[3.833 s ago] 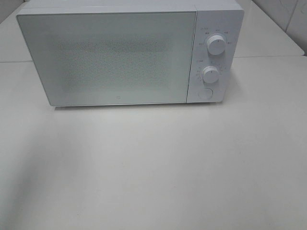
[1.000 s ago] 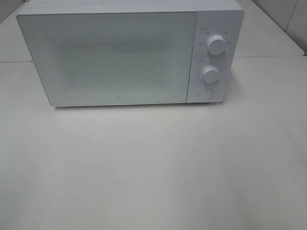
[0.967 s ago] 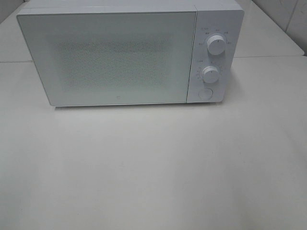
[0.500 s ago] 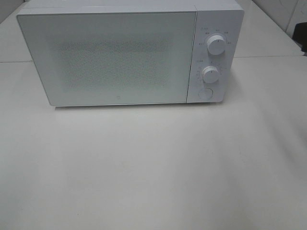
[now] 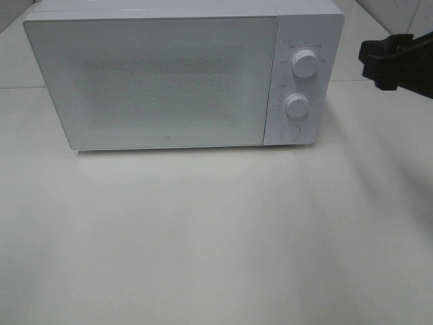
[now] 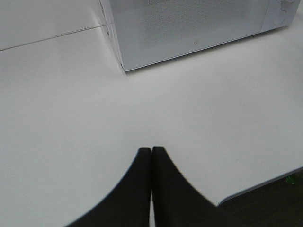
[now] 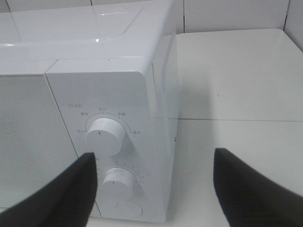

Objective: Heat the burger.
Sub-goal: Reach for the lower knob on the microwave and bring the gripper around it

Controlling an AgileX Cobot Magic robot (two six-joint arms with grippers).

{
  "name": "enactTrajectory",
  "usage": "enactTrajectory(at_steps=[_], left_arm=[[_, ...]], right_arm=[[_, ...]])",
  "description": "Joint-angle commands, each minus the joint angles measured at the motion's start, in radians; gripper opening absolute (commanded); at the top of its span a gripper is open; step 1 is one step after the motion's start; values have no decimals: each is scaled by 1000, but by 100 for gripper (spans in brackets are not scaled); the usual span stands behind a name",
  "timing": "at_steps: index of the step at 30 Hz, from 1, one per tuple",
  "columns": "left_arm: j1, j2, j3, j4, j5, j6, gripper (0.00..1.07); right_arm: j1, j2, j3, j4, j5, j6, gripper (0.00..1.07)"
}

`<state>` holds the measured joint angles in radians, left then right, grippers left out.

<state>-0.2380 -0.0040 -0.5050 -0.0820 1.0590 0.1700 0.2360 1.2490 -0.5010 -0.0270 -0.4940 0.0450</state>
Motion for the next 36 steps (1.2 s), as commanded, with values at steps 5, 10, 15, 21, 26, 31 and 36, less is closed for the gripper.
enactTrajectory(at_steps=[5, 10, 15, 21, 26, 31, 36], left_arm=[[3, -22, 2, 3, -16, -5, 0], [3, -22, 2, 3, -16, -5, 0], [3, -22, 2, 3, -16, -5, 0], [3, -22, 2, 3, -16, -5, 0], [3, -22, 2, 3, -16, -5, 0], [3, -22, 2, 3, -16, -5, 0], [3, -22, 2, 3, -16, -5, 0]], right_arm=[[38, 100, 1, -4, -91, 13, 68], [114, 149, 1, 33, -146, 8, 68], [203, 220, -33, 133, -154, -65, 68], [255, 324, -99, 313, -173, -244, 68], [255, 404, -107, 371, -270, -294, 68], [255, 493, -107, 361, -403, -275, 68], [255, 545, -107, 323, -457, -255, 68]])
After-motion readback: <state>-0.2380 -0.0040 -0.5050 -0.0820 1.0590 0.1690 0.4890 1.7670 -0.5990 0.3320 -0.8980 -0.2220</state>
